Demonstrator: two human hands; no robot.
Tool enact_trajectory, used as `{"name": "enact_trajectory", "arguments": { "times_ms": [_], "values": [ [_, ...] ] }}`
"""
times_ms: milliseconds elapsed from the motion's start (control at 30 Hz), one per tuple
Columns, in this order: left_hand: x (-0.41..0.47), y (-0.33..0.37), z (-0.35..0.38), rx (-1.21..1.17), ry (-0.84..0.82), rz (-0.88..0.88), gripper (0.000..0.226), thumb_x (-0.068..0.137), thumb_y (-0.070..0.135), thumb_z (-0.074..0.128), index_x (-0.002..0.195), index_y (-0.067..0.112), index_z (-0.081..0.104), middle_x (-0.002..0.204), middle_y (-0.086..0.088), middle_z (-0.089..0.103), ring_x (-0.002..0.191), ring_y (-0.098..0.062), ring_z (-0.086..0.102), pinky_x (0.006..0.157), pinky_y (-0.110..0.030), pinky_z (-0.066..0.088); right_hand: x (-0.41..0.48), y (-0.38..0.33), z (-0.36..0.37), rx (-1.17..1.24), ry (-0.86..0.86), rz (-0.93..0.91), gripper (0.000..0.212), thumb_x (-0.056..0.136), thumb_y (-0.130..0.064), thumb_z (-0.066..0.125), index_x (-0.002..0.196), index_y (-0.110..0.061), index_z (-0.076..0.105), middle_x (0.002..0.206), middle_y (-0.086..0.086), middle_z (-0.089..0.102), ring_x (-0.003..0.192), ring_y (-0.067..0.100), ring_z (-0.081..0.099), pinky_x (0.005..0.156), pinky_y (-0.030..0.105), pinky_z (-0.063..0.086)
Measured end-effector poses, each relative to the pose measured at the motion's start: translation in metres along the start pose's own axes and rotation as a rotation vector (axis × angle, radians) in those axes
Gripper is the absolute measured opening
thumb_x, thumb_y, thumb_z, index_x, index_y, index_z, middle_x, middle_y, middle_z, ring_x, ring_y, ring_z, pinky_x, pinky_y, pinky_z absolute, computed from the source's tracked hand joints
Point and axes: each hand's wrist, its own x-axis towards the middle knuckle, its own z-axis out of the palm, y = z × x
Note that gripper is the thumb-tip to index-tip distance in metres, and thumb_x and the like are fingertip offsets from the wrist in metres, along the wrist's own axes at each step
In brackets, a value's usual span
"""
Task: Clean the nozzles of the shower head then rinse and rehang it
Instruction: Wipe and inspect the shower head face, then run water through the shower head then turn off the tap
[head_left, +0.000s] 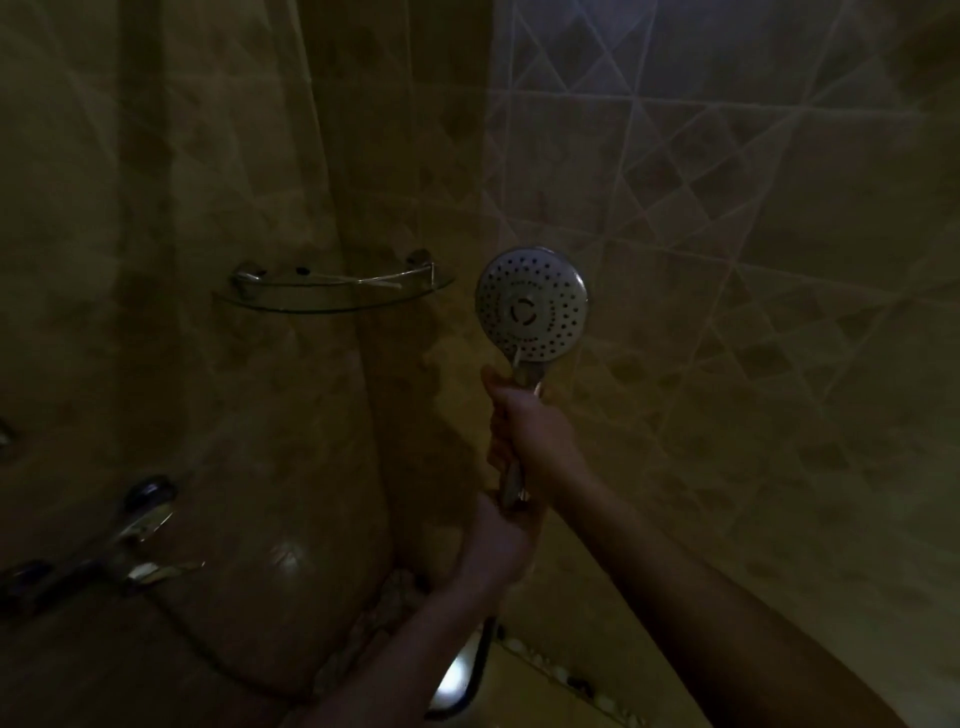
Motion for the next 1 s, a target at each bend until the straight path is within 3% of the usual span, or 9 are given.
{"name": "enact_trajectory", "arguments": {
  "times_ms": [167, 333, 400, 500, 667, 733, 833, 933, 1000],
  "values": [
    [0.023, -0.023, -0.021, 0.028, -0.117, 0.011, 0.044, 0.084, 0.008, 0.073, 0.051, 0.025, 0.05, 0.036, 0.009, 0.049, 0.033, 0.003, 0.041, 0.06, -0.037, 0.034, 0.012, 0.016, 0.013, -0.063, -0.014, -0.206, 0.038, 0.095, -0.02, 0.063, 0.059, -0.019, 0.053, 0.053, -0.002, 0.047, 0.046, 0.013, 0.043, 0.05, 0.031, 0.035],
    [0.041, -0.047, -0.072, -0.011, -0.288, -0.048, 0.025, 0.077, 0.031, 0.081, 0.097, 0.033, 0.067, 0.083, 0.02, 0.068, 0.074, 0.008, 0.062, 0.073, -0.015, 0.049, 0.027, 0.037, 0.024, -0.228, 0.028, -0.277, 0.031, 0.093, -0.02, 0.069, 0.065, -0.011, 0.058, 0.052, -0.006, 0.056, 0.043, 0.004, 0.051, 0.048, 0.026, 0.044],
    [0.057, -0.071, -0.102, -0.067, -0.22, -0.138, 0.046, 0.066, 0.038, 0.083, 0.107, 0.022, 0.068, 0.092, 0.006, 0.072, 0.079, -0.003, 0.066, 0.069, -0.017, 0.052, 0.04, 0.05, 0.027, -0.197, 0.087, -0.218, 0.031, 0.093, -0.023, 0.071, 0.066, -0.015, 0.058, 0.053, -0.008, 0.057, 0.045, 0.005, 0.052, 0.05, 0.028, 0.044],
    [0.078, -0.106, -0.159, -0.11, -0.029, -0.268, 0.033, 0.083, 0.017, 0.074, 0.113, 0.005, 0.067, 0.091, -0.008, 0.069, 0.069, -0.012, 0.063, 0.06, -0.024, 0.048, 0.055, 0.069, 0.03, -0.179, 0.107, -0.151, 0.021, 0.097, -0.032, 0.063, 0.089, -0.013, 0.06, 0.069, 0.0, 0.056, 0.061, 0.014, 0.053, 0.06, 0.036, 0.045],
    [0.087, -0.138, -0.26, -0.24, 0.2, -0.461, 0.014, 0.098, 0.014, 0.053, 0.103, 0.016, 0.065, 0.076, 0.003, 0.065, 0.061, -0.007, 0.057, 0.052, -0.02, 0.048, 0.079, 0.099, 0.033, -0.221, 0.118, -0.149, 0.031, 0.101, -0.02, 0.056, 0.071, -0.014, 0.054, 0.055, -0.003, 0.05, 0.05, 0.012, 0.047, 0.052, 0.029, 0.041],
    [0.09, -0.148, -0.287, -0.299, 0.296, -0.506, 0.019, 0.101, 0.023, 0.046, 0.095, 0.019, 0.063, 0.078, 0.006, 0.068, 0.071, -0.011, 0.056, 0.064, -0.027, 0.042, 0.087, 0.11, 0.036, -0.197, 0.092, -0.099, 0.026, 0.101, -0.023, 0.056, 0.076, -0.014, 0.054, 0.058, -0.002, 0.049, 0.051, 0.013, 0.046, 0.052, 0.029, 0.04],
    [0.091, -0.159, -0.313, -0.45, 0.409, -0.539, 0.023, 0.102, 0.026, 0.038, 0.095, 0.02, 0.06, 0.083, 0.004, 0.067, 0.073, -0.015, 0.056, 0.06, -0.027, 0.044, 0.1, 0.127, 0.045, -0.157, 0.085, -0.045, 0.022, 0.1, -0.025, 0.057, 0.079, -0.019, 0.052, 0.062, -0.002, 0.049, 0.053, 0.013, 0.046, 0.054, 0.029, 0.039],
    [0.093, -0.16, -0.322, -0.513, 0.411, -0.547, 0.029, 0.102, 0.023, 0.036, 0.083, 0.018, 0.057, 0.052, 0.006, 0.071, 0.052, -0.014, 0.068, 0.044, -0.021, 0.053, 0.109, 0.139, 0.049, -0.151, 0.076, -0.015, 0.017, 0.101, -0.026, 0.056, 0.086, -0.02, 0.049, 0.07, 0.001, 0.049, 0.06, 0.016, 0.047, 0.058, 0.031, 0.041],
    [0.096, -0.161, -0.326, -0.506, 0.43, -0.551, 0.03, 0.102, 0.018, 0.036, 0.08, 0.014, 0.056, 0.045, 0.003, 0.068, 0.036, -0.011, 0.064, 0.051, -0.028, 0.053, 0.115, 0.147, 0.05, -0.156, 0.066, 0.009, 0.016, 0.101, -0.028, 0.055, 0.09, -0.02, 0.049, 0.073, 0.001, 0.05, 0.062, 0.015, 0.048, 0.059, 0.032, 0.041]
  ]
}}
